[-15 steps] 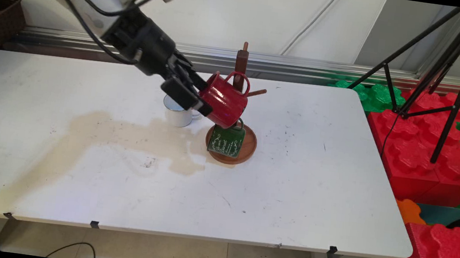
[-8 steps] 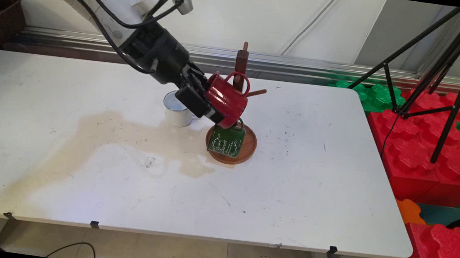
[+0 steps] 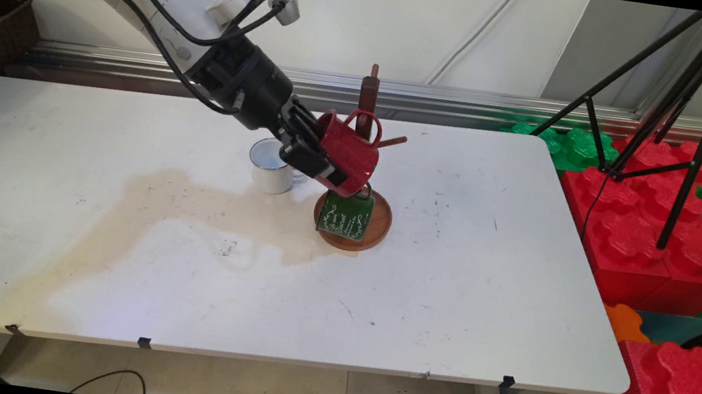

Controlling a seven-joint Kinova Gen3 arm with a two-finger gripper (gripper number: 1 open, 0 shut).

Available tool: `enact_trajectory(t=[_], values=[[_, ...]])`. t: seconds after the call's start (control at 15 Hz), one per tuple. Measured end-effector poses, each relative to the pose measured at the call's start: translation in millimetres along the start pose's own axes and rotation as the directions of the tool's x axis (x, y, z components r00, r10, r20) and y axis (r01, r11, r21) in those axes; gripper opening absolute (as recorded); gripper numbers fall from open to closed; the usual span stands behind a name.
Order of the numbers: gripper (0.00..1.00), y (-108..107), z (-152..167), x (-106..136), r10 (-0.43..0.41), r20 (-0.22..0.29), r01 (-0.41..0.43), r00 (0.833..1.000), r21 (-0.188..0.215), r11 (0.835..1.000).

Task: Pick up the red mug from the rack, then place the picked object on the table

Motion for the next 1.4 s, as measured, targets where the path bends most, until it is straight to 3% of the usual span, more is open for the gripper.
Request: enact_trajectory(t=[0.6,1.0,1.4], values=[[0.0,4,-12,1,0.045,0.001,-0.045,0.999,0.003,0.999],[0.0,14,-30,5,0.05,-0.015,-0.05,0.999,-0.004,0.999],[0.0,29,-49,3,0.043,0.003,-0.043,0.999,-0.003,0.999]])
